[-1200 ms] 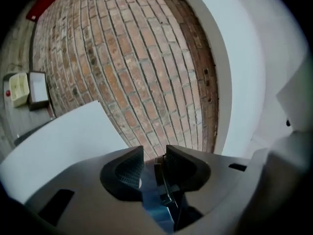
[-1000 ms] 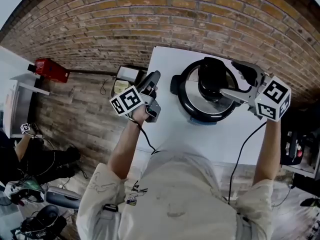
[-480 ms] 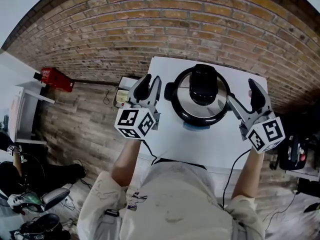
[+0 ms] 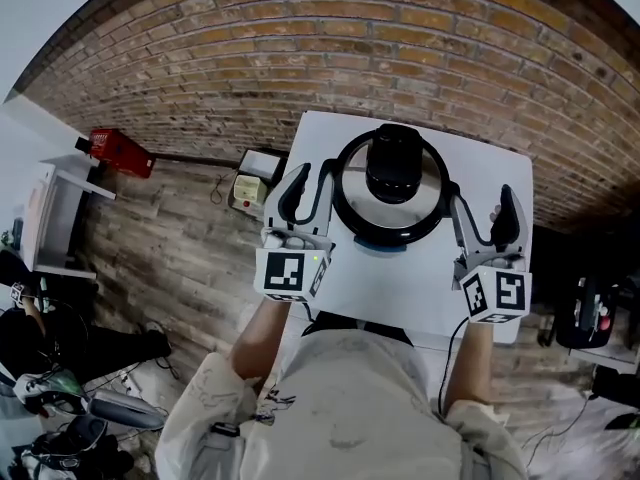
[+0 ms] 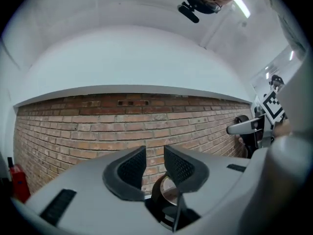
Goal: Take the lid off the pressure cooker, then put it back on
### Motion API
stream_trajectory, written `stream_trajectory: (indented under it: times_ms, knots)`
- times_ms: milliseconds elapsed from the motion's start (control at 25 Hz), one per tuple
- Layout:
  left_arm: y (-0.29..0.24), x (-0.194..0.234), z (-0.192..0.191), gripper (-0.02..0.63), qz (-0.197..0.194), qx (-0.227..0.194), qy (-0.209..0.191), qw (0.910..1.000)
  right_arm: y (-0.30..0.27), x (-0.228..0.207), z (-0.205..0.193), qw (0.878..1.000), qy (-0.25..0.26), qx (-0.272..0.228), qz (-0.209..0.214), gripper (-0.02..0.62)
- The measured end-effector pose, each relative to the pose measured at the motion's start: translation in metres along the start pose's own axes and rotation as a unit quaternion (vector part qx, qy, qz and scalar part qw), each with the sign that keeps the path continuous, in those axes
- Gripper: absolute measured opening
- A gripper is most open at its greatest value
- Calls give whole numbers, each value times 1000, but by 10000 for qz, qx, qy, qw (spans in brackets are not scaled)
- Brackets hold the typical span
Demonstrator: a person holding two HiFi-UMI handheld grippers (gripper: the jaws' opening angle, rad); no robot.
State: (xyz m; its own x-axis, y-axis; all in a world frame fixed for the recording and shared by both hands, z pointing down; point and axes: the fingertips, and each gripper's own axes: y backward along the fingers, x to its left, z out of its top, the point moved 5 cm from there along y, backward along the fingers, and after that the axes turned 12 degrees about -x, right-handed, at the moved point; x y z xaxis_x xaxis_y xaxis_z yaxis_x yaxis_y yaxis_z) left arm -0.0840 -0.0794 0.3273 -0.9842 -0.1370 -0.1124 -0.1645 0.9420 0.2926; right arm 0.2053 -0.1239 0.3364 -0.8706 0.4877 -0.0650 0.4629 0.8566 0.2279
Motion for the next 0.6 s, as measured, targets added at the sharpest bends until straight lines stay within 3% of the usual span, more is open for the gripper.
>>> stream_trajectory:
  times_ms: [600]
  knots:
    - [37, -35, -22, 127, 368, 56, -90, 9993, 33, -5, -35, 9995, -32, 207, 255, 402]
